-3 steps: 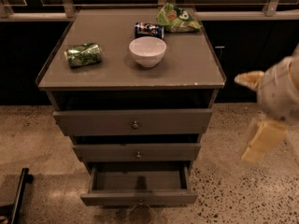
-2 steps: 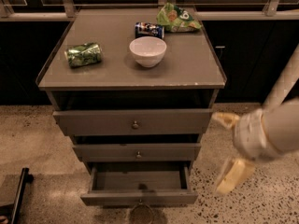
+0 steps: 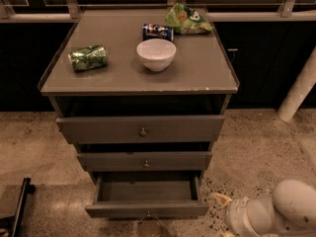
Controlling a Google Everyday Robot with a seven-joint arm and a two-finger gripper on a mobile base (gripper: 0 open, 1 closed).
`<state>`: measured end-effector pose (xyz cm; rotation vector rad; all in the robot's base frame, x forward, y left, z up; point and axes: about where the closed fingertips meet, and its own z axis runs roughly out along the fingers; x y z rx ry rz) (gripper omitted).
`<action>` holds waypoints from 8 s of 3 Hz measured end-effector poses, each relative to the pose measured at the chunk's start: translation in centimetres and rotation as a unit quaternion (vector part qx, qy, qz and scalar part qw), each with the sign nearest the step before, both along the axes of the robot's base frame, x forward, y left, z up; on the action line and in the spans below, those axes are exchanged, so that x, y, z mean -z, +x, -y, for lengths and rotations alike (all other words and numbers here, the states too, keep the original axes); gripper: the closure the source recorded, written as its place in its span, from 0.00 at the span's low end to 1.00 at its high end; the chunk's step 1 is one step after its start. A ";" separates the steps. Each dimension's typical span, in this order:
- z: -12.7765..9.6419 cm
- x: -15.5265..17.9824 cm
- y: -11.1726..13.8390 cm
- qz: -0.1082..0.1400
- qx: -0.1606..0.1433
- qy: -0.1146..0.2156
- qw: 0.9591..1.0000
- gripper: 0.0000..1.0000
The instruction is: Close bottom drawer
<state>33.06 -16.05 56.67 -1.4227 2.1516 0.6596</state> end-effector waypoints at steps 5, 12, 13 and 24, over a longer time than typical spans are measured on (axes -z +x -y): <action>-0.5 12.2 0.9 -0.031 0.073 0.025 0.997 0.93; 6.4 24.5 10.4 -0.085 0.161 0.119 0.976 1.00; 7.2 27.3 12.1 -0.083 0.174 0.132 0.972 1.00; 3.2 39.3 26.2 -0.090 0.159 0.179 0.967 1.00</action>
Offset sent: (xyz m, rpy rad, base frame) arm 0.0034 -0.0015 -0.0772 0.0171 0.0494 -0.0807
